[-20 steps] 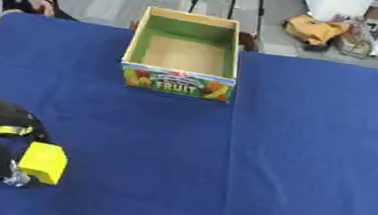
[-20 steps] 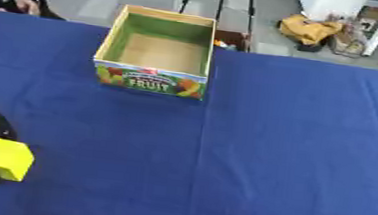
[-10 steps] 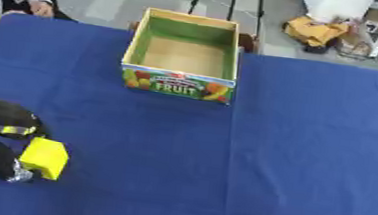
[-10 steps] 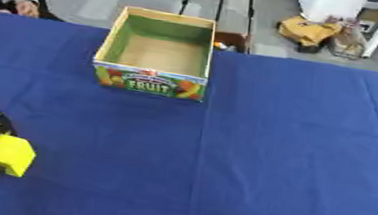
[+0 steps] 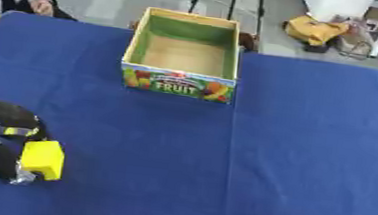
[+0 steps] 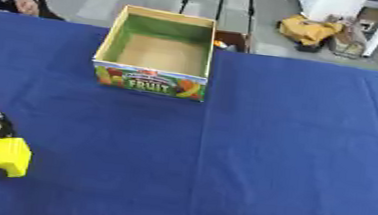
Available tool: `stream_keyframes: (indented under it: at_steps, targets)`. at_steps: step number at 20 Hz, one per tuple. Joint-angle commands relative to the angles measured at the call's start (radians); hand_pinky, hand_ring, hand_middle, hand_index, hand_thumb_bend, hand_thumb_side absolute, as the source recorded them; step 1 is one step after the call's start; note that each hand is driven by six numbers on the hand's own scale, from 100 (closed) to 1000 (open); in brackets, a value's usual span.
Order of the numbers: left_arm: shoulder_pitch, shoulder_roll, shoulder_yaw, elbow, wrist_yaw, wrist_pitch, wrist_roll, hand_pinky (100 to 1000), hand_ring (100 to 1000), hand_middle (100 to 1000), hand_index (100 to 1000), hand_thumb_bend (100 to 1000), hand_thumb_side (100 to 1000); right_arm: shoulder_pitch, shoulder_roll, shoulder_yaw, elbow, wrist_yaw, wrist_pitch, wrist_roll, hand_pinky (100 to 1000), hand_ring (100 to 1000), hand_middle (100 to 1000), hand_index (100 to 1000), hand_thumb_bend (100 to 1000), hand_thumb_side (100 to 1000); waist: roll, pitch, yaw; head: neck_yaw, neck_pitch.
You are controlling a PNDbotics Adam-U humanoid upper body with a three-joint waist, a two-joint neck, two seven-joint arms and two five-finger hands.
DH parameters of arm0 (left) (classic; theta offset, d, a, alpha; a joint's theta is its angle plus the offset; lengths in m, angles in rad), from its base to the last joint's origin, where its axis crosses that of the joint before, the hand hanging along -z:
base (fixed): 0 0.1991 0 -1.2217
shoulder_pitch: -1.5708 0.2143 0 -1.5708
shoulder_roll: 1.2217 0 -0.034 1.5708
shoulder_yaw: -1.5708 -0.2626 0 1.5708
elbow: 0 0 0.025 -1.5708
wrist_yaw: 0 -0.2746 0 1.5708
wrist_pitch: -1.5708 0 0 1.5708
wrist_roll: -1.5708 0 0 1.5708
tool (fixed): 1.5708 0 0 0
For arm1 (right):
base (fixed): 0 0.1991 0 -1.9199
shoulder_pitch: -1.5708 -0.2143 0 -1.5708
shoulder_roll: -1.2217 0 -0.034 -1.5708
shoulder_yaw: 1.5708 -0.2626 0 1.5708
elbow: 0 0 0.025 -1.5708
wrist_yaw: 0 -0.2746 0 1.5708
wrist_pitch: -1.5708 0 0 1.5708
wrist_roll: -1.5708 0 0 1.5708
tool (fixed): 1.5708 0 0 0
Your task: Pick up objects on the table and place them in the box.
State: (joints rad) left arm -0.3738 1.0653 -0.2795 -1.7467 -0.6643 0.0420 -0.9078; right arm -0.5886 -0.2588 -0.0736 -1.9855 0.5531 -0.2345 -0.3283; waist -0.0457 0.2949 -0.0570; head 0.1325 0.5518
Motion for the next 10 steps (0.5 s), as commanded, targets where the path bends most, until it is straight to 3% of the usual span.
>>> stream_keyframes:
  at_steps: [1, 10]
  targets:
    - [-0.016, 0.025, 0.019, -0.019, 0.003, 0.01, 0.001, 630, 659, 626, 770, 294, 657, -0.008, -0.012, -0.009, -0.015, -0.002, 0.003, -0.004, 784, 881, 725, 871, 100, 1000, 0.003, -0.017, 0.0, 0.003, -0.012]
    - [-0.017, 0.026, 0.031, -0.032, -0.002, 0.033, 0.003, 595, 614, 590, 749, 202, 655, -0.008, -0.011, -0.01, -0.015, 0.0, 0.004, -0.009, 785, 881, 725, 871, 100, 1000, 0.006, -0.02, 0.001, 0.003, -0.017]
